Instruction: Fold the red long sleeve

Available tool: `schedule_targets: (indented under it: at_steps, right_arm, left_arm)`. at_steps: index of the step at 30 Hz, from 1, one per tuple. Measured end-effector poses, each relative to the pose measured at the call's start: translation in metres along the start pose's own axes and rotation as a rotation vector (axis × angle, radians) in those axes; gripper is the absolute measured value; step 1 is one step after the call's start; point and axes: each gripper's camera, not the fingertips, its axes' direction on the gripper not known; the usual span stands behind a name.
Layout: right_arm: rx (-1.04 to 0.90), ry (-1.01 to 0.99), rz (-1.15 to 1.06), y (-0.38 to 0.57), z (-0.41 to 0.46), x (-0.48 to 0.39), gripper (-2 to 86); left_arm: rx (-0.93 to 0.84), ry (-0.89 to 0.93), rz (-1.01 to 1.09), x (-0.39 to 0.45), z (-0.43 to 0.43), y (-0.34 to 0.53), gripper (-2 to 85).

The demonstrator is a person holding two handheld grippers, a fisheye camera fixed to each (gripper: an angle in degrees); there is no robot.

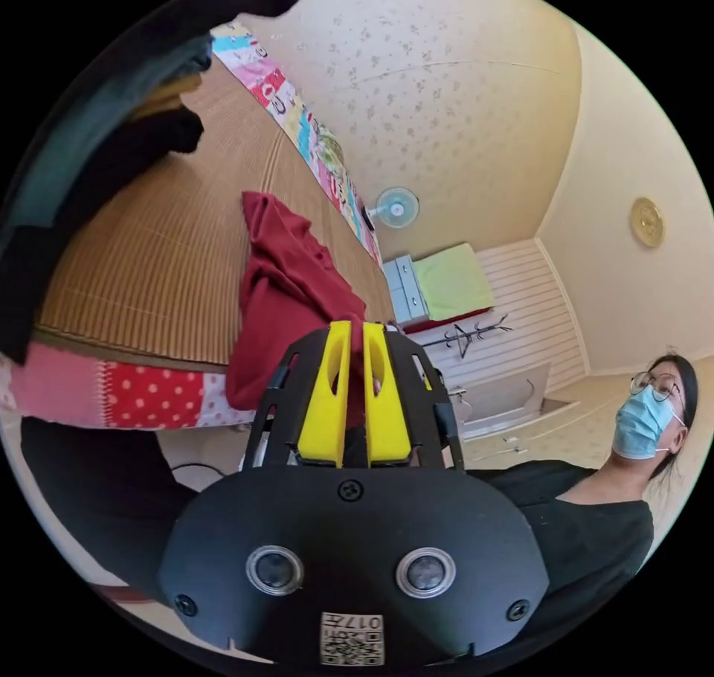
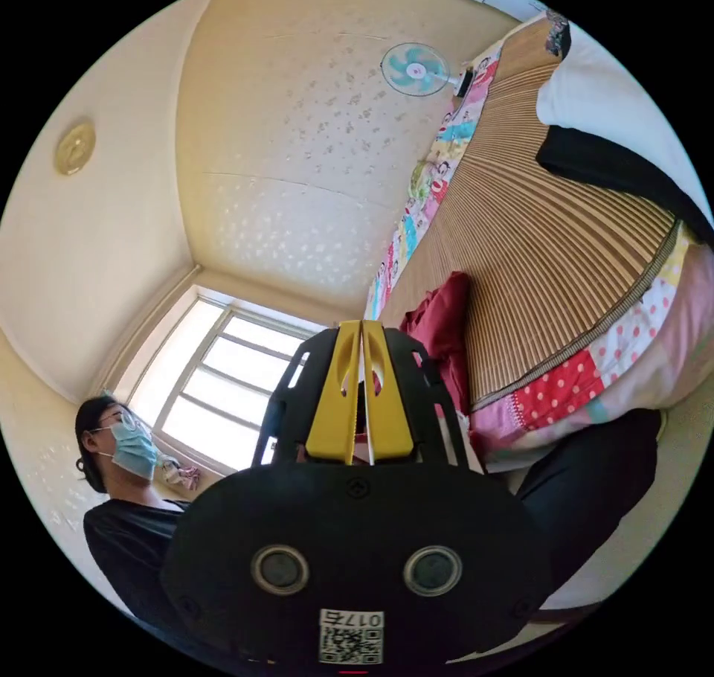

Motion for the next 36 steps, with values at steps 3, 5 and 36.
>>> schedule_targets:
  at_steps: [3,5,36]
  right_arm:
    - [-0.128,0.16,-0.074,0.003,0.032,-0.01,2.2]
    - [-0.23,0.185,-0.14,0.006,0.051,-0.014,3.9]
    - [-0.248,0.648,-0.506,-0.114,0.252,-0.112,3.6]
  left_arm:
    - [-0.029,0.024,0.01,-0.001,0.027,-0.003,3.6]
    - [-0.024,0.004,0.033,0.004,0.033,-0.008,3.6]
    - [0.099,-0.22,0.085,-0.011,0.083,-0.23,5.3]
